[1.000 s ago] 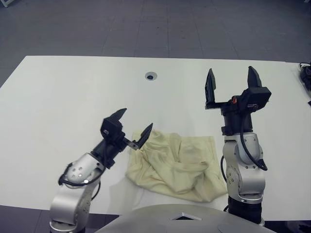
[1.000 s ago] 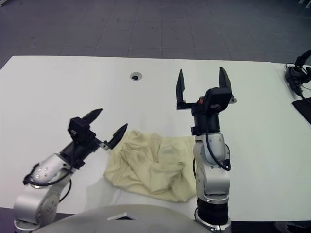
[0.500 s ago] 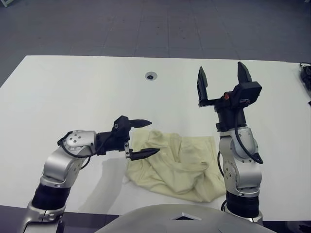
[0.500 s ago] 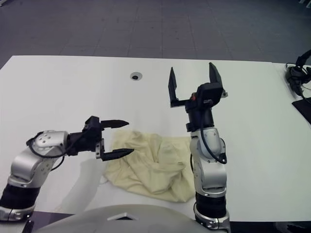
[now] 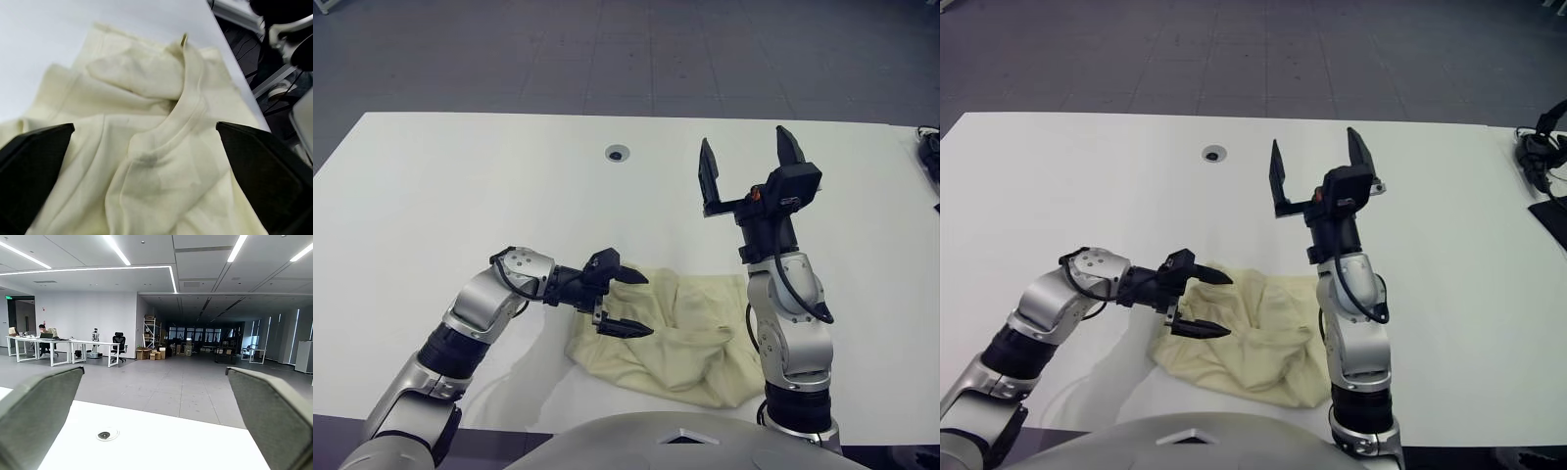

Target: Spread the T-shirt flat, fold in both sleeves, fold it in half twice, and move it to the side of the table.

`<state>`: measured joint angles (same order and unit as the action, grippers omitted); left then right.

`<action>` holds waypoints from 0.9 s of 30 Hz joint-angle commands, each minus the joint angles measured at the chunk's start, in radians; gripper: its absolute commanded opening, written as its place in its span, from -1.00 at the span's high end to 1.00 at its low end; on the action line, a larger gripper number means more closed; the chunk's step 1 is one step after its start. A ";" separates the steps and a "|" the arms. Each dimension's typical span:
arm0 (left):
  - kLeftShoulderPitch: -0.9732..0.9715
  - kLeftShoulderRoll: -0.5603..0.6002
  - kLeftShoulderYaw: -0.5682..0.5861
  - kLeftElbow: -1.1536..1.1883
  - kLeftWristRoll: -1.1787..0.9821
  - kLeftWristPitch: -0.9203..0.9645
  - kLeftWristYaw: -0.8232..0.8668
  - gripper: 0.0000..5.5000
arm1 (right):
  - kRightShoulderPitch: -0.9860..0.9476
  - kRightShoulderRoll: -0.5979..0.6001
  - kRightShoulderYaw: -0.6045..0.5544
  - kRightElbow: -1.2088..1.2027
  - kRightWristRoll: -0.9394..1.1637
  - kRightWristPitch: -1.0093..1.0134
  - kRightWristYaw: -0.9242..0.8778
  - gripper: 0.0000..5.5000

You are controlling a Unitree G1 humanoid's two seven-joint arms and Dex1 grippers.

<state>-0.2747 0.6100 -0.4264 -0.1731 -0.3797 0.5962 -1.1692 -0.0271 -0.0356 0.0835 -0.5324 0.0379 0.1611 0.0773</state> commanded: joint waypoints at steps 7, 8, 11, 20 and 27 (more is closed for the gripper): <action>-0.001 0.045 -0.054 -0.029 0.049 -0.031 -0.057 -0.96 | 0.004 -0.011 0.019 -0.010 -0.025 0.016 0.001 -0.96; -0.010 0.042 -0.066 -0.026 0.054 -0.032 -0.065 -0.96 | 0.009 -0.010 0.019 -0.018 -0.030 0.017 -0.004 -0.96; -0.028 0.037 -0.084 -0.028 0.065 -0.036 -0.078 -0.96 | 0.013 -0.009 0.017 -0.031 -0.035 0.022 -0.013 -0.96; -0.040 -0.015 0.002 -0.003 0.063 -0.146 -0.020 -0.96 | 0.016 -0.003 0.038 -0.035 -0.040 0.022 -0.009 -0.96; -0.012 0.024 -0.002 -0.031 0.044 -0.151 -0.057 -0.96 | 0.012 -0.005 0.039 -0.038 -0.033 0.025 -0.005 -0.96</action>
<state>-0.3031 0.6029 -0.4219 -0.1759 -0.3366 0.4203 -1.1975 -0.0198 -0.0387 0.1213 -0.5556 0.0026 0.1778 0.0689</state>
